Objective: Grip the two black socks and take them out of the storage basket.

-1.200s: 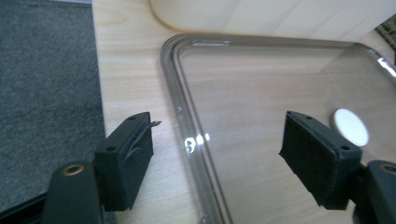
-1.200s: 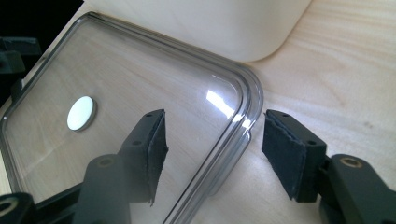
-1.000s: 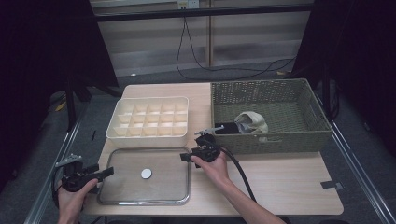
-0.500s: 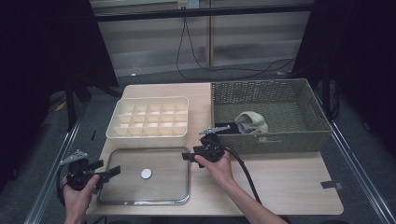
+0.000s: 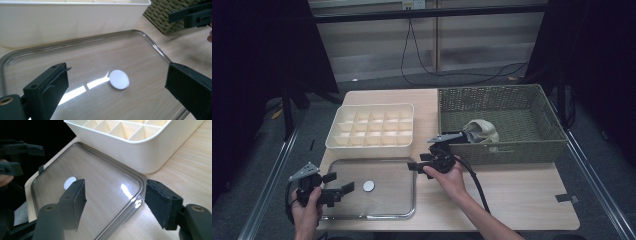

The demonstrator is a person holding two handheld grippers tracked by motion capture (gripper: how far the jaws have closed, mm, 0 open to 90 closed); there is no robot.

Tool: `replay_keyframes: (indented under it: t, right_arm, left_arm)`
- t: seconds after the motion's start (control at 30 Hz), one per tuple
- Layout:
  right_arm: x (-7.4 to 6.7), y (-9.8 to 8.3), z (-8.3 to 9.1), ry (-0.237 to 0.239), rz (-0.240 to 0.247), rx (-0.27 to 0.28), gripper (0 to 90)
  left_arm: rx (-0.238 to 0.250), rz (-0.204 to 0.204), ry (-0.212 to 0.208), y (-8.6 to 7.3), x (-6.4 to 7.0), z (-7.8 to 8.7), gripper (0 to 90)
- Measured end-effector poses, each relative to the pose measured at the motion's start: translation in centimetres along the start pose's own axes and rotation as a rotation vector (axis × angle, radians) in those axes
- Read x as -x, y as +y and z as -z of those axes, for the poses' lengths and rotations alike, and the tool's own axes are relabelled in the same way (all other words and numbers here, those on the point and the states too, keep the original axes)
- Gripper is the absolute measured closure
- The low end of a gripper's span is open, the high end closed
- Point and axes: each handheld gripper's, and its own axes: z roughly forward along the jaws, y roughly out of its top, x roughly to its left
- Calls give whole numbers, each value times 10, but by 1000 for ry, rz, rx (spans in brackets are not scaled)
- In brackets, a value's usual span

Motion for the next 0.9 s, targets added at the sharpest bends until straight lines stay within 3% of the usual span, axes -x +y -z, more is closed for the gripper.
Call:
replay_keyframes:
  t: [0.23,0.5,0.63,0.8,0.9]
  right_arm:
    - [-5,6,16,3,42,14,334]
    - [-12,19,39,27,80,55,341]
    - [-7,27,52,5,85,67,360]
    - [6,37,70,-29,89,72,376]
    - [19,42,81,-25,39,79,354]
  left_arm:
    - [-13,-85,-27,-1,32,-14,41]
    - [-17,-128,-81,-8,62,-26,41]
    - [-46,-157,-91,-14,70,-27,42]
    - [-37,-135,-100,-23,70,-23,42]
    - [-48,-138,-145,-28,69,-27,41]
